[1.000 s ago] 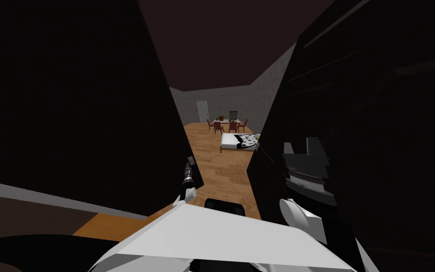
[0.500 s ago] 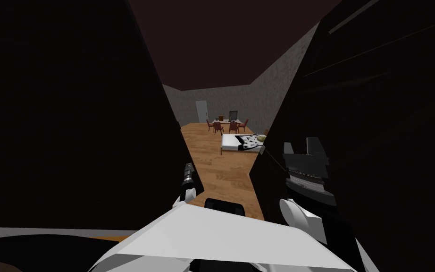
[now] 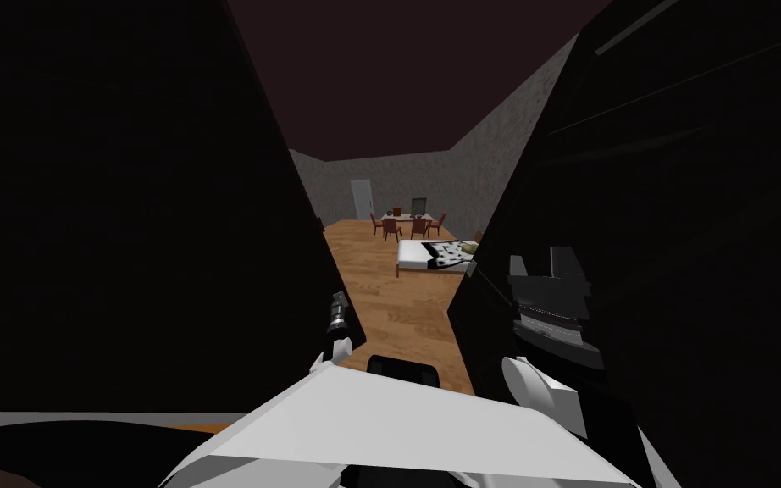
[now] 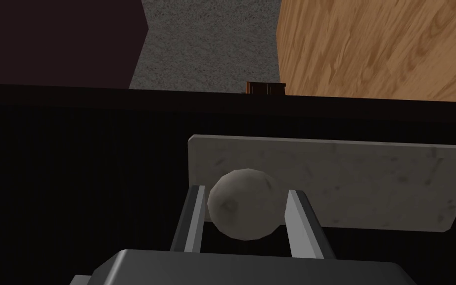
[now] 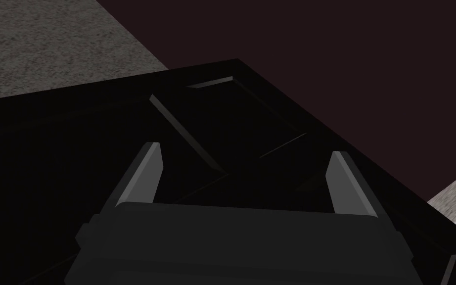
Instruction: Push the door open
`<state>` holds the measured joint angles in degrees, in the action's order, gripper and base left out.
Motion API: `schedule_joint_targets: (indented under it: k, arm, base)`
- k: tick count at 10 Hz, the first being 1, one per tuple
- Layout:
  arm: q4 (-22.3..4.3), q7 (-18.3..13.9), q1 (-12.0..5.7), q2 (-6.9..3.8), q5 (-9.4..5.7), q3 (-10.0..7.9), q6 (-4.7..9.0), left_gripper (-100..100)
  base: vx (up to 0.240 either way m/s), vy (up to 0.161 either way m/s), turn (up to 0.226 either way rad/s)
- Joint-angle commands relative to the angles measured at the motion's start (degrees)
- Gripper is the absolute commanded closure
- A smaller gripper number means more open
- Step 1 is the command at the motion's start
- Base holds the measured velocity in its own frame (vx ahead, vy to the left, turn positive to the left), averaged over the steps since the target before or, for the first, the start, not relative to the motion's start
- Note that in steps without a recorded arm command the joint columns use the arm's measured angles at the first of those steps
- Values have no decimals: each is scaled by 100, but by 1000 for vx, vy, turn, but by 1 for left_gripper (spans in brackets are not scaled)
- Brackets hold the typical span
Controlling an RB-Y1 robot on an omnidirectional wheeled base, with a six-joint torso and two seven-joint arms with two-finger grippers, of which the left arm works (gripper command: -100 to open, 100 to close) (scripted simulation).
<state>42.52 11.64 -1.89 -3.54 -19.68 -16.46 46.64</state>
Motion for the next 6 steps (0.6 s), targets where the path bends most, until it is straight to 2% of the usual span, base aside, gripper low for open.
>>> schedule_joint_targets:
  k: [1,2,3,5,6]
  arm:
    - [6,-3,-2,-1,-1,-2,10,100]
    - [6,-3,-2,-1,-1,-2,10,100]
    - [1,37,4,-33,-60,-84,-15,100]
    - [4,59,3,-51,-97,-136,-22,100]
    - [9,100,2,-77,-164,-231,-34,100]
  base:
    - [0,0,0]
    - [0,0,0]
    - [113,-1,28]
    - [158,13,40]
    - [154,10,44]
